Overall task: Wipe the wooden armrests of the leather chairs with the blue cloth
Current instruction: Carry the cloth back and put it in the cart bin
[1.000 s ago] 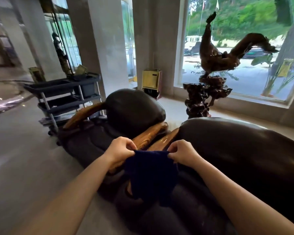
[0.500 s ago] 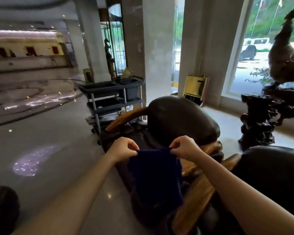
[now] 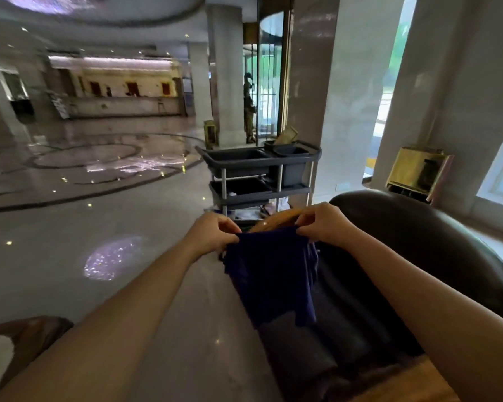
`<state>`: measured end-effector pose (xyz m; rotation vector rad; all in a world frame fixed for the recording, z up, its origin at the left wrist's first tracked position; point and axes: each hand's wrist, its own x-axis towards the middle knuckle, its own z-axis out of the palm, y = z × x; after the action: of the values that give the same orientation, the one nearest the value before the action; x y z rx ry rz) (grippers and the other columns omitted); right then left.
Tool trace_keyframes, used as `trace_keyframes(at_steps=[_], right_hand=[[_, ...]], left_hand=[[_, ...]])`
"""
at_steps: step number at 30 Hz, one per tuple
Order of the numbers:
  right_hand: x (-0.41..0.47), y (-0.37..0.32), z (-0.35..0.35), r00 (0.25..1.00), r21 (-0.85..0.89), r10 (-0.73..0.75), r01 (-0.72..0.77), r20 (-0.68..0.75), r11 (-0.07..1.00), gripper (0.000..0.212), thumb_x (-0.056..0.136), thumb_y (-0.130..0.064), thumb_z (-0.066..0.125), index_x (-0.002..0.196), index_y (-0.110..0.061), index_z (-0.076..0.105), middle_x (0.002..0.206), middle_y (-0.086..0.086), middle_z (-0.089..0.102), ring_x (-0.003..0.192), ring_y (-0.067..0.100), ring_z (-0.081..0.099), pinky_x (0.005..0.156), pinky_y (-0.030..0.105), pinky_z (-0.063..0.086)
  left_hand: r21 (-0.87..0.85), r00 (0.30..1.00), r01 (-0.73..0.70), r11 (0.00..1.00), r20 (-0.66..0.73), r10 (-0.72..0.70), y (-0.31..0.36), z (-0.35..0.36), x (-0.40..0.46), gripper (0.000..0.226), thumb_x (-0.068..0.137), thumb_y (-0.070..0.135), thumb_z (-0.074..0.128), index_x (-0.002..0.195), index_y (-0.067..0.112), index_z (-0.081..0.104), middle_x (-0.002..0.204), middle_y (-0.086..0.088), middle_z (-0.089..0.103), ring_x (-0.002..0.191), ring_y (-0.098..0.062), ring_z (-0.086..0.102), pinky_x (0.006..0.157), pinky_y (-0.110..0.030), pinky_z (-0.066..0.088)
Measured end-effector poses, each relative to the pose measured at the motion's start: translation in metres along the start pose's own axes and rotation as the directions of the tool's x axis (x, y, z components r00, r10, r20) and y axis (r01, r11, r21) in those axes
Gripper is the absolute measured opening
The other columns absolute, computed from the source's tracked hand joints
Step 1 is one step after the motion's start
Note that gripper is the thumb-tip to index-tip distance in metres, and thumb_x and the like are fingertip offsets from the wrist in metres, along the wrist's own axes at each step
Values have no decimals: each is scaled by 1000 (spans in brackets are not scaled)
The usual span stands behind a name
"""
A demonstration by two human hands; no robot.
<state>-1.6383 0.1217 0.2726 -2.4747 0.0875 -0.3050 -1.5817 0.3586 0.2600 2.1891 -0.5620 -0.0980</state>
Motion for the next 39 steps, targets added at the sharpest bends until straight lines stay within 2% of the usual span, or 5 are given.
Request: trace_keyframes(at_steps=[3,7,11,14,39], right_hand=[[65,-23,35,1000,0,26,-26,10,1000,8,70,-6,67,70,-13,71,52,-9,58,51,9,57,43,0,36],[151,-49,81,998,10,37,-37,51,999,7,72,-7,68,77,-8,72,66,6,68,62,20,67,61,19,54],[235,-71,116,998,12,30,-31,49,999,19,71,-12,70,59,-26,66,52,-13,62,44,-4,59,54,11,48],[294,-79,137,999,31,24,-26,43,999,17,71,-11,70,63,-26,66,54,-17,59,43,-13,54,41,1,37],[892,-103,243,997,71,-67,70,-50,995,4,77,-8,69,79,-11,69,63,-6,64,44,-5,60,45,6,46]], left_hand=[[2,1000,-10,1000,30,10,-38,-46,47,16,76,2,66,90,6,70,94,-17,70,84,-22,65,72,-27,55],[41,998,-12,999,65,10,-85,-105,115,14,78,5,65,91,9,70,94,-12,69,85,-19,65,70,-21,52],[33,998,-3,999,65,1,-130,-150,188,13,77,6,66,84,17,68,87,-4,68,80,-10,63,63,-15,49],[20,999,-2,1000,50,1,-161,-173,239,16,76,5,66,78,22,66,81,1,67,77,-9,63,59,-13,49],[45,990,-137,990,35,135,-344,-368,798,14,79,4,65,84,17,66,85,-2,66,80,-11,63,66,-19,50]])
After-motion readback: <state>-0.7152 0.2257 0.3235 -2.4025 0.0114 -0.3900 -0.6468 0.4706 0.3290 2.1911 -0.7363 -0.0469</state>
